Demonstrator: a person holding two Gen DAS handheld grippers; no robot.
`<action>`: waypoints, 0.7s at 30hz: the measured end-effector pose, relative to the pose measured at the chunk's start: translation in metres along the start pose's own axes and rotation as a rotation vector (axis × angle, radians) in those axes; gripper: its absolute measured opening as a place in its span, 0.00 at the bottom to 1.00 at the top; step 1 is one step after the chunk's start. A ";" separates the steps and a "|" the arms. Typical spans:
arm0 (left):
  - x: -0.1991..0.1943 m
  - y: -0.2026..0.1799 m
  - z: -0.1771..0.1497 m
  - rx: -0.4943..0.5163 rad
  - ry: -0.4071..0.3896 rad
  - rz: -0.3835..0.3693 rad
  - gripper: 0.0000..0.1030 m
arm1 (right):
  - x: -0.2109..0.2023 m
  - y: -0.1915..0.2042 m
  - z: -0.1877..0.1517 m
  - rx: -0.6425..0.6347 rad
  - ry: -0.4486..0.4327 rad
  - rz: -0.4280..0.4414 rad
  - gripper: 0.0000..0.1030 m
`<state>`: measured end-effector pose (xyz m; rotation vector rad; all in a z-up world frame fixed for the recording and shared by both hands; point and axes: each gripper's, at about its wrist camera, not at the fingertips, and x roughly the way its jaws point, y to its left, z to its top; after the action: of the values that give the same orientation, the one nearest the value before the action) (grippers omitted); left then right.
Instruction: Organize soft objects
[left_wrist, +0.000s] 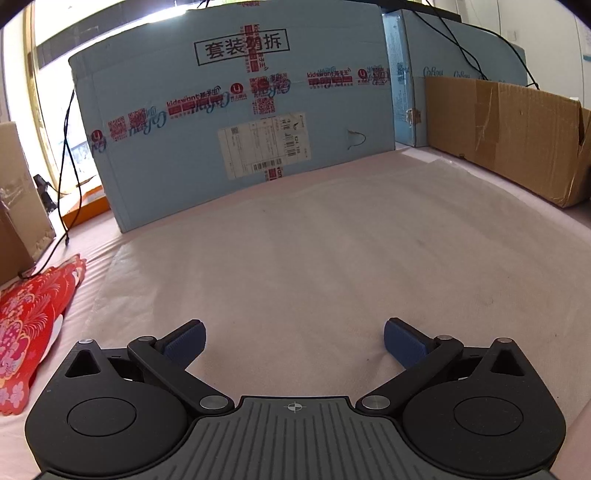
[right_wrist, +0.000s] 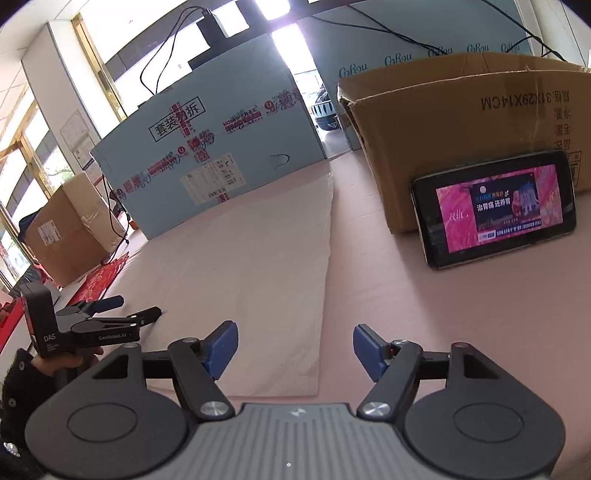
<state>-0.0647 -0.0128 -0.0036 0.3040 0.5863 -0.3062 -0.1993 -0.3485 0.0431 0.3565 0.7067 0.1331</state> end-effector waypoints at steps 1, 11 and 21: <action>0.000 -0.001 0.000 0.004 -0.002 0.004 1.00 | 0.002 0.001 0.000 -0.002 0.012 -0.006 0.69; 0.000 -0.003 0.002 0.008 -0.007 0.007 1.00 | 0.034 0.016 -0.004 -0.033 0.093 0.066 0.78; 0.002 0.003 0.002 -0.020 0.004 -0.016 1.00 | 0.064 0.004 -0.001 0.200 0.000 0.266 0.60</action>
<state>-0.0606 -0.0110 -0.0026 0.2809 0.5955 -0.3152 -0.1511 -0.3292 0.0046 0.6421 0.6717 0.3157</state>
